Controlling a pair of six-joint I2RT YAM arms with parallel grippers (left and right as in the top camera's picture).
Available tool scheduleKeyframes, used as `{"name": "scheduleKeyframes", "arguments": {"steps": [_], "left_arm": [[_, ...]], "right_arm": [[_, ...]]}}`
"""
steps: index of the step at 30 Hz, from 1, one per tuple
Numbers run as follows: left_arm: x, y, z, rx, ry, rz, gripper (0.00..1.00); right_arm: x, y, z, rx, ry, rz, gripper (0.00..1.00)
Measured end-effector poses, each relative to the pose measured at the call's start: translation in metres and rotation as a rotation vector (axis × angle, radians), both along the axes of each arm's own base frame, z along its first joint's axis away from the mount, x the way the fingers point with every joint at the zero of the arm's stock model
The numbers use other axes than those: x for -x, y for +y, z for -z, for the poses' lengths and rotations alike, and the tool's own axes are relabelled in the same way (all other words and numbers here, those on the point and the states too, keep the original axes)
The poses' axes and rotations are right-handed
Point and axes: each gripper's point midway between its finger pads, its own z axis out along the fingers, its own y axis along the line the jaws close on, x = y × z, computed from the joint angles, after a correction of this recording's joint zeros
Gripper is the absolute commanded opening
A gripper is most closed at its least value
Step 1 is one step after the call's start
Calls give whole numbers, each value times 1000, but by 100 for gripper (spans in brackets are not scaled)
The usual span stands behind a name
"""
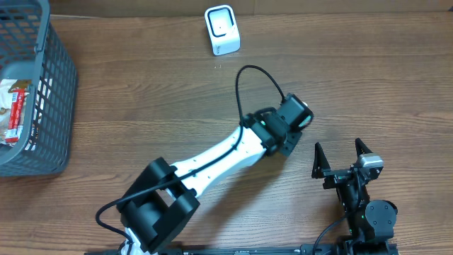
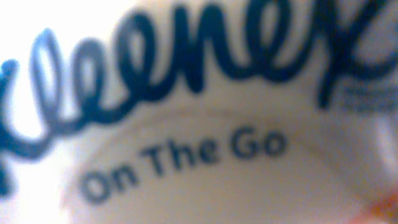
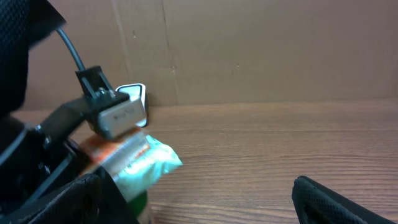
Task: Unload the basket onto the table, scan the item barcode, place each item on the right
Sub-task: 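Carry the held pack out of the basket toward the table center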
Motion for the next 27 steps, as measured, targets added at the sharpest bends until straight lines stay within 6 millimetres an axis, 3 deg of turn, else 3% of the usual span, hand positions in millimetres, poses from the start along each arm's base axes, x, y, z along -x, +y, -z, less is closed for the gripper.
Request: {"name": "scheduleKeyframes", "arguments": {"steps": [6, 14, 27], "left_arm": [[5, -13, 3, -21, -57, -1, 38], [8, -14, 9, -21, -39, -26, 37], [18, -8, 23, -33, 4, -19, 50]], "right_arm": [[0, 0, 0, 0, 0, 0, 100], [0, 0, 0, 0, 0, 0, 100], [0, 0, 0, 0, 0, 0, 100]]}}
